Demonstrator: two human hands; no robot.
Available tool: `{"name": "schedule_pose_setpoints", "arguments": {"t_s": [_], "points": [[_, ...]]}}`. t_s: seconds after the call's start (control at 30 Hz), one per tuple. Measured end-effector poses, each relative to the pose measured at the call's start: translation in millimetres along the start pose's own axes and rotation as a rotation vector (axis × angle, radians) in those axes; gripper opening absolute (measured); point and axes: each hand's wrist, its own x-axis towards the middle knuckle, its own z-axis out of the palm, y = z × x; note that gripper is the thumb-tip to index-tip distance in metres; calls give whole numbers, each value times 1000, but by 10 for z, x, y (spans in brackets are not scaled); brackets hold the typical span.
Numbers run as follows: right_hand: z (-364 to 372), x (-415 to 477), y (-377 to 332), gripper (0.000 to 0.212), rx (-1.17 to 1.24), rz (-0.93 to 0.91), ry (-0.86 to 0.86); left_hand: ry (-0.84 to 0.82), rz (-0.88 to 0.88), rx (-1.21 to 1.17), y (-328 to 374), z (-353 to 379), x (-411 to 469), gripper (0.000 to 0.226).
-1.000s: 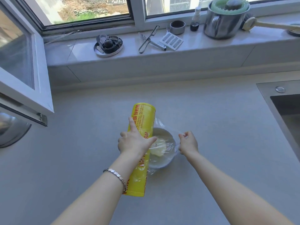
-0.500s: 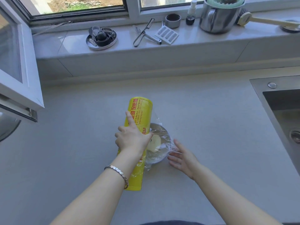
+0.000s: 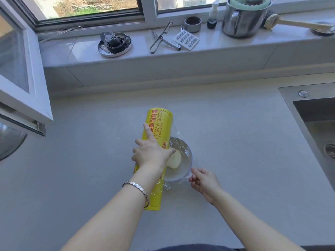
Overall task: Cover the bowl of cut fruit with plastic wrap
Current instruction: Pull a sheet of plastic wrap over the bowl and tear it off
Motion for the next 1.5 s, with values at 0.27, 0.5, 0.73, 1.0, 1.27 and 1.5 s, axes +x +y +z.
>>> {"name": "schedule_pose_setpoints", "arguments": {"t_s": [0.27,0.5,0.73,1.0,1.27,1.5], "points": [[13,35,94,25,-53,-200,194,19,24,19,15,4,-33,117],[18,21,152,19,-223,-306,154,18,23,24,19,0,-26,117],[153,89,-113,27,-538,-379,356,-22,15,15,22,-24,-43,122],[325,195,-98,41,-733,-498,350,-349,35,-343,-229,-152,220,104],[326,178,-112,39,-773,-500,334,-538,-113,-726,-659,-118,179,65],[325,159,-144,40,-851,-495,340,-70,-161,-437,-959,-166,106,83]]}}
